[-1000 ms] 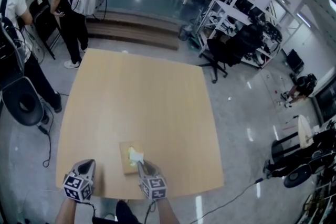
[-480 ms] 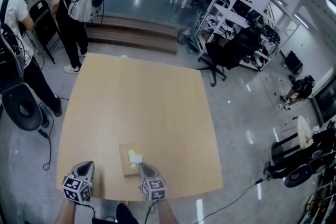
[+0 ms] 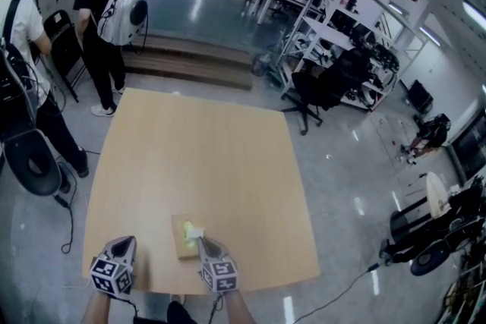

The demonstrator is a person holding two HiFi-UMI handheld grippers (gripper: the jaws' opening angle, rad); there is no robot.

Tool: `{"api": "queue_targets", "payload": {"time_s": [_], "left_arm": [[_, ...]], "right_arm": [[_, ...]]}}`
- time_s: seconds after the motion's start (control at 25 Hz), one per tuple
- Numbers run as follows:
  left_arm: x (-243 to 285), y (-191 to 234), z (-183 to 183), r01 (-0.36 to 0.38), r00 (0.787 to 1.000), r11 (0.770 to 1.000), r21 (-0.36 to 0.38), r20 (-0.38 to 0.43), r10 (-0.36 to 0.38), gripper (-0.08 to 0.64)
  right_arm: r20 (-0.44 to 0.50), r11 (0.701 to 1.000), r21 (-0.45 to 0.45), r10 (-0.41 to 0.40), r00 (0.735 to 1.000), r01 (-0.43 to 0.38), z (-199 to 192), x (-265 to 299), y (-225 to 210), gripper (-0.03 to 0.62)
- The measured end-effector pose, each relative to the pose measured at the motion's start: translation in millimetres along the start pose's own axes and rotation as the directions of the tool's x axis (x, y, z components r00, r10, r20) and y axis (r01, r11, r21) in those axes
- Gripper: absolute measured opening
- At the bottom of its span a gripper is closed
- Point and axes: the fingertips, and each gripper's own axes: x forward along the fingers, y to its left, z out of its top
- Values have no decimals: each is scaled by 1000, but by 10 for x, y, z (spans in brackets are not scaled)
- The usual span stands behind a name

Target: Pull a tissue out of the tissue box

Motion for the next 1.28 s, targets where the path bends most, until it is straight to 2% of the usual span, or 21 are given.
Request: {"api": "queue_targets", "payload": {"time_s": [0.64, 1.28], "left_arm": [[-218, -53, 197, 4, 998, 1000, 14, 60, -5, 7], [-383, -124, 350, 13, 993, 999, 33, 114, -16, 7]], "right_arm": [[189, 998, -50, -29, 982, 39, 916, -390, 7, 6], [235, 996, -24, -80, 969, 88, 946, -771, -5, 6]]}}
